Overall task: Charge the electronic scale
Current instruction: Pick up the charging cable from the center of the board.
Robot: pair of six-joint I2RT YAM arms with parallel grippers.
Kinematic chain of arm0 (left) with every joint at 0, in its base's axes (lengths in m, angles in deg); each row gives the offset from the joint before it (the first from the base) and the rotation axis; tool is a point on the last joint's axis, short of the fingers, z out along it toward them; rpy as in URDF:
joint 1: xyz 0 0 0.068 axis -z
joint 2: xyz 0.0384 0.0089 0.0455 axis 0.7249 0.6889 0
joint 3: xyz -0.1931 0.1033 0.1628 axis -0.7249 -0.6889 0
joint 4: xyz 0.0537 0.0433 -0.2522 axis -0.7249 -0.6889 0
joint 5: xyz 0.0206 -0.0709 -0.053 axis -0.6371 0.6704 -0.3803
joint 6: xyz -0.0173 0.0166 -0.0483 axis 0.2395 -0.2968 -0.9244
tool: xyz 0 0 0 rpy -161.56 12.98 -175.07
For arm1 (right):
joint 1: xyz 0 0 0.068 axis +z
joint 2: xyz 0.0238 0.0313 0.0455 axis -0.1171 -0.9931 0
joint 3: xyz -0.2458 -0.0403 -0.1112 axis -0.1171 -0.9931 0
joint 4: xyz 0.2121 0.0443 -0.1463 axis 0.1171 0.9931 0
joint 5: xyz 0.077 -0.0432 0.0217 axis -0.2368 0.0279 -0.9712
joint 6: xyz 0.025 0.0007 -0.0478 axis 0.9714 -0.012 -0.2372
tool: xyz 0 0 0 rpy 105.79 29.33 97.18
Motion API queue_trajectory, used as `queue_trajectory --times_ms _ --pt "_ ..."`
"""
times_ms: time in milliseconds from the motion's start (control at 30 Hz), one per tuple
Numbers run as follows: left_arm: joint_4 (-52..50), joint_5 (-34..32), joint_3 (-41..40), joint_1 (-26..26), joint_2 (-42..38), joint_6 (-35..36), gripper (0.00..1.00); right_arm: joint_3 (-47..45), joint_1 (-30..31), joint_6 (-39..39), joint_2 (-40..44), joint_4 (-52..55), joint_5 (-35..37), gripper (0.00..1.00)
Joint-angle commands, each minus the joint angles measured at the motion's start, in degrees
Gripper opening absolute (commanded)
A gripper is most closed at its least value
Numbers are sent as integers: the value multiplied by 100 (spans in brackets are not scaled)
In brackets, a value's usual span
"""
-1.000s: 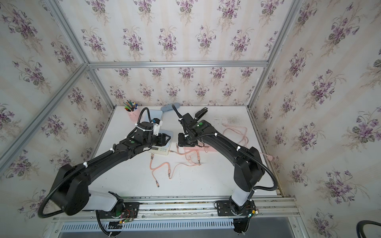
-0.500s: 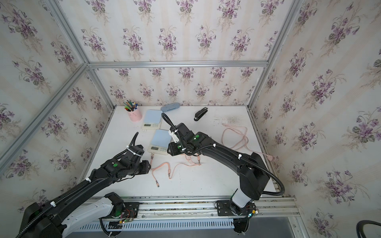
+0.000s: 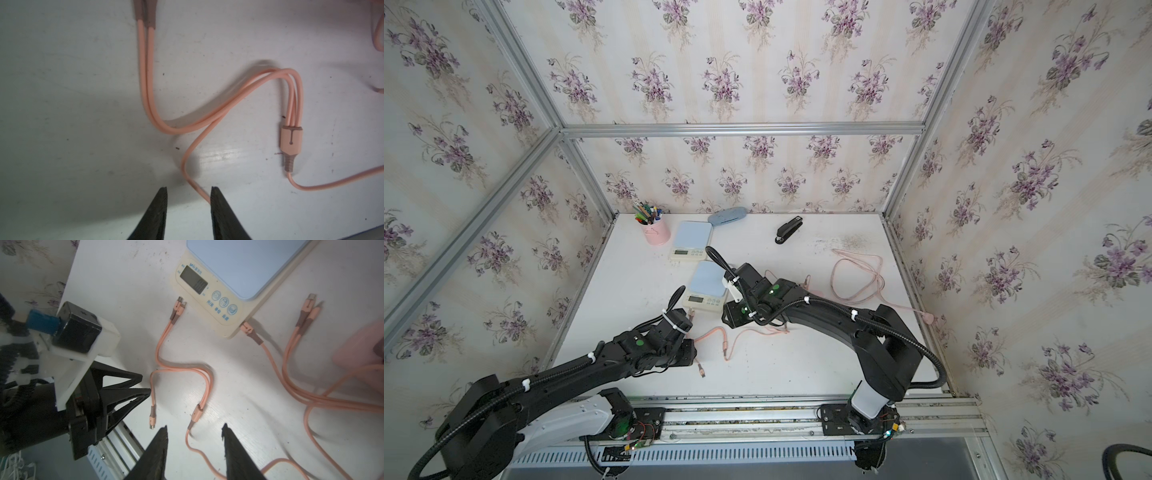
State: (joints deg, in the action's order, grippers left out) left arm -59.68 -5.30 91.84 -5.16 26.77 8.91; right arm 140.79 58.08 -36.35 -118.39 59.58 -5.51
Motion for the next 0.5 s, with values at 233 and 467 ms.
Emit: queue_trajectory --times_ms 233,467 --pt "741 -432 96 5 666 891 12 -260 -216 -16 651 -531 751 46" --pt "-18 -444 693 97 -1041 2544 1 -989 -1250 -316 2122 -1485 -118 52"
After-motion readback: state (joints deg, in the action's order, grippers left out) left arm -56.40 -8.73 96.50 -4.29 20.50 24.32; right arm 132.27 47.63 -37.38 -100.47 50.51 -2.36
